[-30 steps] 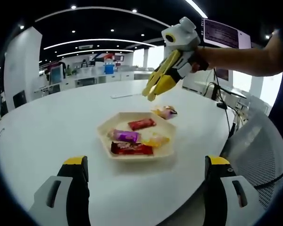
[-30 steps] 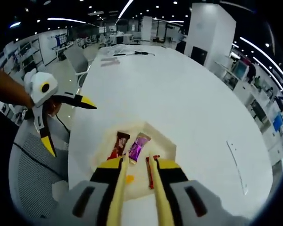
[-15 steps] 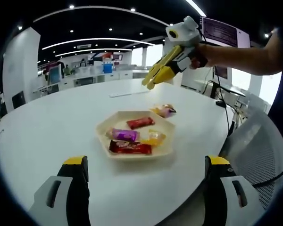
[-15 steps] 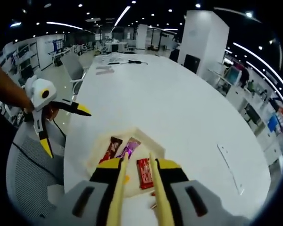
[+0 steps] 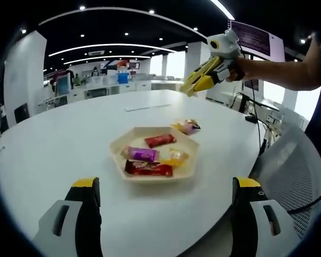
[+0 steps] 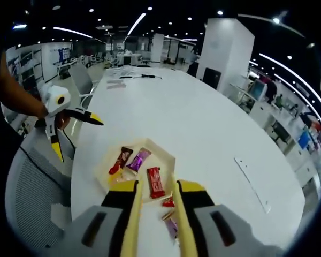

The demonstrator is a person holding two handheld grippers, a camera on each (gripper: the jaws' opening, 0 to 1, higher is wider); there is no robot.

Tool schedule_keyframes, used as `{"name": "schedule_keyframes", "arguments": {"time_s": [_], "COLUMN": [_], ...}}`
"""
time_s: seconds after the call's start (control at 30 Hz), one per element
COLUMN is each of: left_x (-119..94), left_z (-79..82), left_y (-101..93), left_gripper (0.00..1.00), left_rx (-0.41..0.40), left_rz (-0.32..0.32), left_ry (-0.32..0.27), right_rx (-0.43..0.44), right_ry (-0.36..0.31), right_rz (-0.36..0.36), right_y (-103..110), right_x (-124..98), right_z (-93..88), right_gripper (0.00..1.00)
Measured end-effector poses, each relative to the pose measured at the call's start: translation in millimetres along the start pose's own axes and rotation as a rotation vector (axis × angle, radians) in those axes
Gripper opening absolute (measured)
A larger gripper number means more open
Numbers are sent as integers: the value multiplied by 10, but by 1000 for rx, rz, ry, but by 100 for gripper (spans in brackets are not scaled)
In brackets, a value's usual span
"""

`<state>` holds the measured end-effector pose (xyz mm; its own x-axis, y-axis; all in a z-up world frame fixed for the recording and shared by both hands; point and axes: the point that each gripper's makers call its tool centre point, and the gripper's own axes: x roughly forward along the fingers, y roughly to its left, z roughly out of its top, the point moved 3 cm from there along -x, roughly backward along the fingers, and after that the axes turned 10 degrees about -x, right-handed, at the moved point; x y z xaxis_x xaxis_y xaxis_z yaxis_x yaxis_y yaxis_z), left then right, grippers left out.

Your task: Place the target food into the container with the food tongs after gripping and lifting it, then release it inside without dropping or visibly crushing the food.

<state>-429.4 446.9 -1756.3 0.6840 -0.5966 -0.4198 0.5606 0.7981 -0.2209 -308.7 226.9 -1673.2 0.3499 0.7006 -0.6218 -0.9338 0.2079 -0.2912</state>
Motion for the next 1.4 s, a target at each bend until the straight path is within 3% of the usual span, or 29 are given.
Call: {"name": "schedule_keyframes", "arguments": {"time_s": [0.27, 0.6, 0.9, 0.93, 1.03, 1.4], "left_x": [-3, -4, 3, 2, 0, -8], "left_z": [8, 12, -6, -4, -7, -18], "left_y": [3, 3, 4, 3, 15, 45], "left_gripper": [100, 100, 100, 100, 100, 100], "left_rx": [3, 19, 25, 25, 19, 11], "left_rz": [1, 8, 9, 10, 18, 28], "left_ry": [-4, -3, 7, 7, 8, 8], "right_rx": [86, 188, 312, 337, 350, 394], "right_ry": [-33, -92, -62, -88, -83, -11], "right_rz": [-64, -235, -408, -411, -429, -491], "right_y": [55, 46, -63, -65, -84, -296], "right_x": [-234, -552, -841, -858, -914, -894], "right_z": [-326, -551, -982, -987, -1077, -1309], "right_gripper": [27, 28, 28, 28, 28, 28]}}
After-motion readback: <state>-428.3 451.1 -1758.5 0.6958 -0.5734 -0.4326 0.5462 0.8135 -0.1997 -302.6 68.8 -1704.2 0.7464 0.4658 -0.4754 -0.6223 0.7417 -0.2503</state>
